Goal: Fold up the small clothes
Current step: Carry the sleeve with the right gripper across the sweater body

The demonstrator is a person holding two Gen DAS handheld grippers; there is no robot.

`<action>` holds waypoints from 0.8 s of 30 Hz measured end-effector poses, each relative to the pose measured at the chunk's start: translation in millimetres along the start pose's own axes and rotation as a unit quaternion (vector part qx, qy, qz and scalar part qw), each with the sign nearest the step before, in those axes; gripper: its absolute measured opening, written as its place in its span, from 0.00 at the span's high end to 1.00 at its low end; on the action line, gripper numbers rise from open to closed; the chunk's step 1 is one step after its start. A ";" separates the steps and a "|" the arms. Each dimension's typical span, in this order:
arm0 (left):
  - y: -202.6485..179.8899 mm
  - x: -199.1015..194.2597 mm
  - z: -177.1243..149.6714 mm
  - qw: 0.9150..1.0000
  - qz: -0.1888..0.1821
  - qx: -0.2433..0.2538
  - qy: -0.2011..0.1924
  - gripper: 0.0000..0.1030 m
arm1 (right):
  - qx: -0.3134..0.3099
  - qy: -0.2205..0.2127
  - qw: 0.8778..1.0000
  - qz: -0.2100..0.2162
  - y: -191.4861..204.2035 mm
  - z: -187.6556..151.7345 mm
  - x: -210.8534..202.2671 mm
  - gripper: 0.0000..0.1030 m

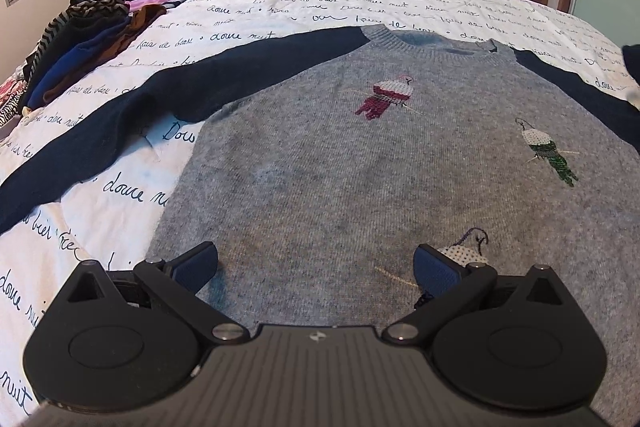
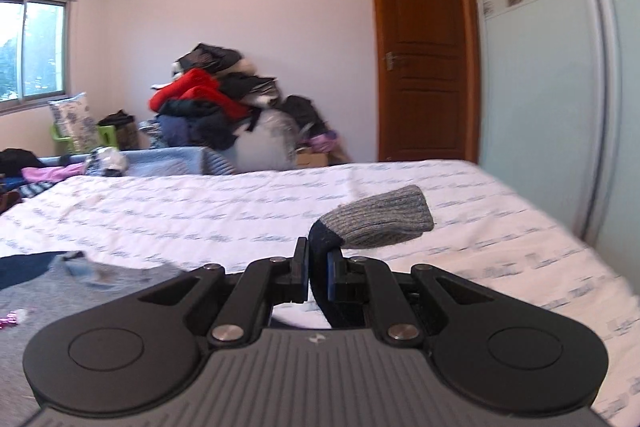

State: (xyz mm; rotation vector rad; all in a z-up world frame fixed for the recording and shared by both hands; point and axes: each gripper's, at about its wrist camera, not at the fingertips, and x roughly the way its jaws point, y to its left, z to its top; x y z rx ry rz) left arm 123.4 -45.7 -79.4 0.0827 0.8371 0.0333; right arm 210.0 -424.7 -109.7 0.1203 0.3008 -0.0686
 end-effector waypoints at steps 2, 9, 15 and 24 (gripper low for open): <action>3.1 0.7 -1.0 1.000 -0.001 -0.005 0.001 0.00 | -0.009 0.004 1.000 0.011 17.5 -2.0 3.9 0.92; 11.1 1.2 -4.0 1.000 -0.009 -0.015 0.004 0.00 | -0.046 0.018 0.997 0.055 77.6 -2.1 19.1 0.91; 17.8 -1.5 -4.8 1.000 -0.008 -0.023 0.003 0.00 | -0.074 0.031 0.992 0.094 132.8 -3.7 32.8 0.91; 31.7 -10.2 -6.6 0.998 -0.028 -0.053 0.000 0.00 | -0.091 0.058 0.988 0.115 184.9 -12.4 53.5 0.91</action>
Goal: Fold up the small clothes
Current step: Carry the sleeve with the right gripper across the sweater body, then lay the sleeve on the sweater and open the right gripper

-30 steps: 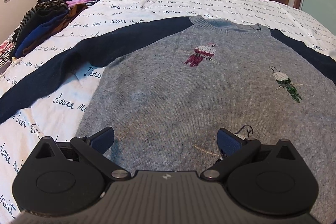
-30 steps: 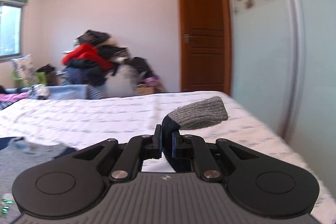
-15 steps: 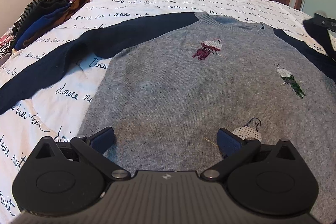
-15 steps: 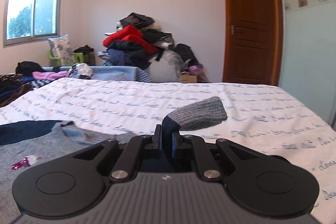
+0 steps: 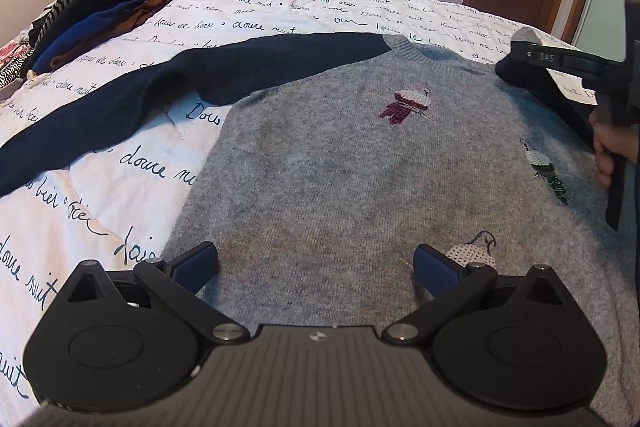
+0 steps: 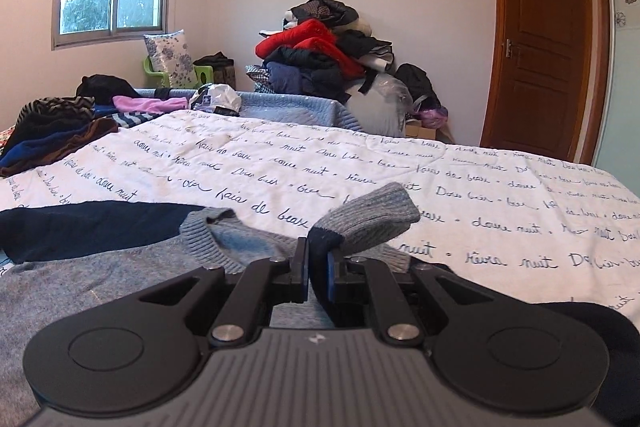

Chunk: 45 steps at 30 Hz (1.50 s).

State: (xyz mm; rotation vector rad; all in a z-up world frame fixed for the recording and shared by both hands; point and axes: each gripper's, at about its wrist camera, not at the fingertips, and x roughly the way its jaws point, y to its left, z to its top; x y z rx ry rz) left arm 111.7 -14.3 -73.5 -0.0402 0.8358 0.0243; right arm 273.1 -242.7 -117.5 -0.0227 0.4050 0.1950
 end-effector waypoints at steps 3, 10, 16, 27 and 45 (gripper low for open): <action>3.2 -1.4 0.8 1.000 0.004 0.000 -0.002 0.00 | 0.002 0.002 1.000 0.005 6.3 1.3 2.6 0.91; 13.3 -2.6 3.4 1.000 0.010 -0.017 0.000 0.00 | -0.026 -0.003 0.999 0.024 32.7 3.3 6.8 0.91; 18.7 -5.8 3.0 1.000 0.016 -0.014 -0.005 0.00 | -0.051 0.005 0.997 0.055 60.5 2.3 13.7 0.91; 32.0 -9.6 3.0 0.999 0.018 -0.027 -0.007 0.00 | -0.161 0.003 0.984 0.070 126.0 -1.5 19.0 0.92; 52.5 -6.6 4.3 0.997 -0.002 -0.076 0.008 0.00 | -0.398 0.002 0.917 -0.010 159.4 -52.4 27.7 0.82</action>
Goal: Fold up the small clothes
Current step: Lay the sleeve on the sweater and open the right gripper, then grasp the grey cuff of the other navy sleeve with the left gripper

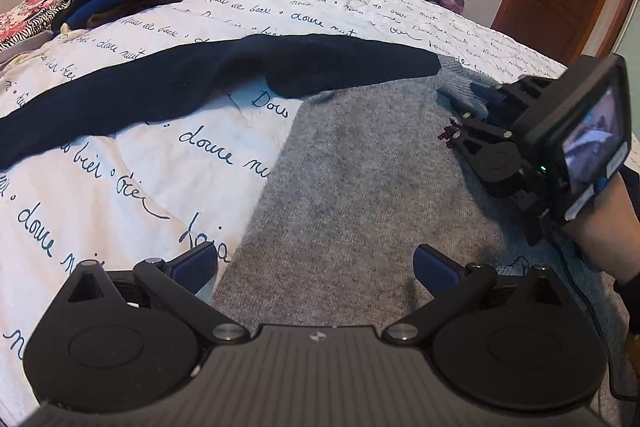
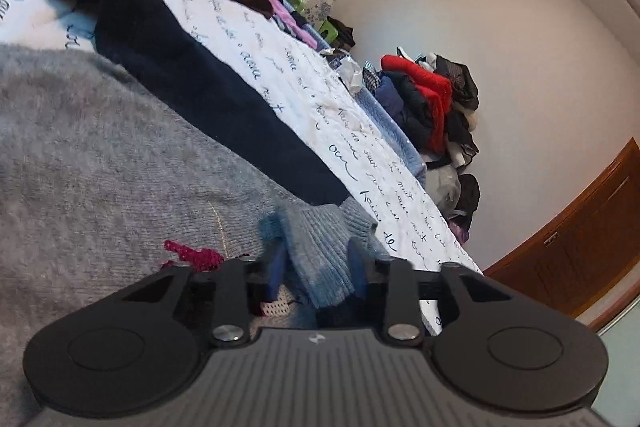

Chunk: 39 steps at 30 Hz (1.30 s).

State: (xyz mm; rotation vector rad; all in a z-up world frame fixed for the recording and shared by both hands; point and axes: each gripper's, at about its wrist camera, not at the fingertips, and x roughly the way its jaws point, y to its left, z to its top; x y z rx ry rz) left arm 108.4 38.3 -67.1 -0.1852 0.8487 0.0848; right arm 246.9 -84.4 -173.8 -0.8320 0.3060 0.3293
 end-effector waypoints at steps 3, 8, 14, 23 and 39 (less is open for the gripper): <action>2.3 -1.2 1.9 1.000 0.000 0.000 -0.002 0.00 | 0.006 0.010 1.000 0.005 -0.1 -0.2 5.8 0.95; 8.9 -4.1 7.0 1.000 0.012 0.009 -0.016 0.00 | 0.056 -0.010 0.998 0.028 -9.5 7.1 -4.9 0.95; 27.4 -8.0 16.4 0.999 0.033 -0.001 -0.027 0.00 | 0.141 -0.033 0.986 0.080 -21.8 39.3 -2.4 0.95; 50.6 -9.5 16.9 0.998 0.048 -0.027 -0.022 0.00 | 0.156 -0.058 0.979 0.115 0.1 83.3 9.9 0.95; 123.6 -19.5 23.8 0.989 0.059 -0.131 -0.034 0.00 | 0.252 -0.056 0.942 0.213 -27.7 69.3 -35.0 0.36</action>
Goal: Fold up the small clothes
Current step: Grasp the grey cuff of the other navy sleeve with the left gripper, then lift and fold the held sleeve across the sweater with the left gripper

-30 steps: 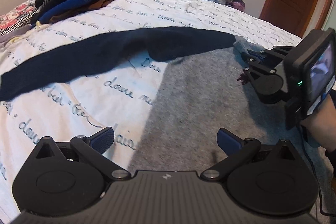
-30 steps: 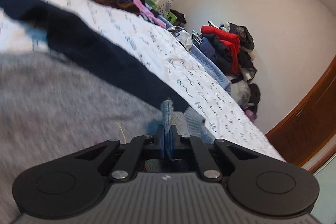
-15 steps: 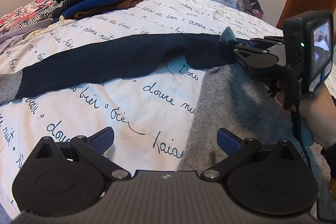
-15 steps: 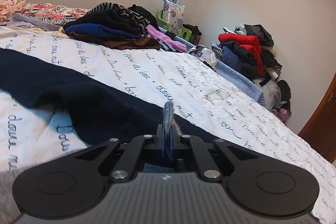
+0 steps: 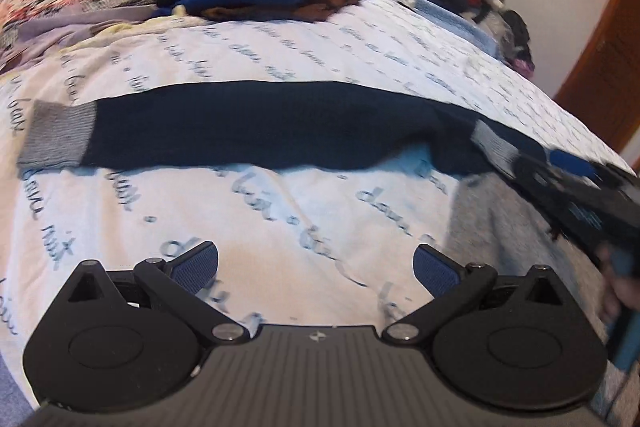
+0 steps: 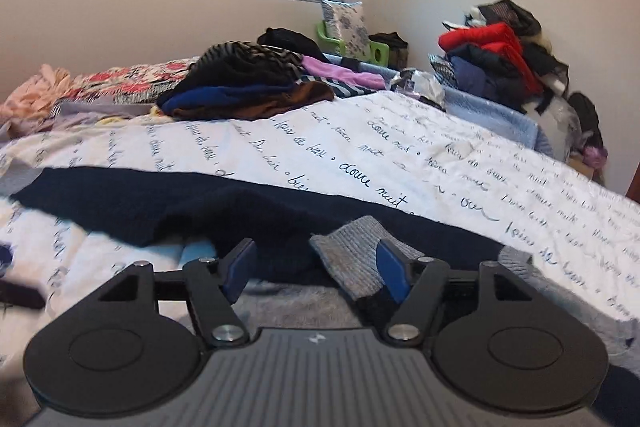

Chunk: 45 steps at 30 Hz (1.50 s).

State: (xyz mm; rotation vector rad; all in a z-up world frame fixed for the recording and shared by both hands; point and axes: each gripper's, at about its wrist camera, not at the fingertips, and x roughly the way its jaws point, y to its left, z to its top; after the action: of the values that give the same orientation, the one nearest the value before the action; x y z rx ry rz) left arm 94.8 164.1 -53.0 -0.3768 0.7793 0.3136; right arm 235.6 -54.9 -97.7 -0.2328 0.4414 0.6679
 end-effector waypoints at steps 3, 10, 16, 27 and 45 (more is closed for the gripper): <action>30.3 1.9 8.0 0.999 0.012 -0.045 -0.001 0.00 | -0.039 0.001 0.999 0.005 11.1 -5.0 -29.2 0.33; 98.0 -10.2 22.2 0.984 -0.020 -0.173 -0.040 0.00 | -0.062 -0.037 0.997 0.019 23.7 -26.7 -83.7 0.24; 135.6 -9.4 22.0 0.959 -0.042 -0.276 -0.046 0.00 | -0.029 -0.026 0.999 0.026 17.3 -38.8 -96.0 0.24; 194.0 4.2 22.7 0.885 -0.065 -0.443 -0.127 0.05 | 0.040 -0.018 0.999 0.022 2.3 -50.5 -105.8 0.24; 151.9 -4.3 69.4 0.913 -0.050 -0.354 -0.194 0.95 | 0.092 -0.017 0.995 -0.023 -25.3 -75.0 -152.2 0.22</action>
State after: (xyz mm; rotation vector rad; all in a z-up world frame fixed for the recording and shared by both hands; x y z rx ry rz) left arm 73.0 329.0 -36.9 -1.0010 0.2263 0.5554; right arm 121.8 -183.1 -91.3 -0.0564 0.4618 0.5810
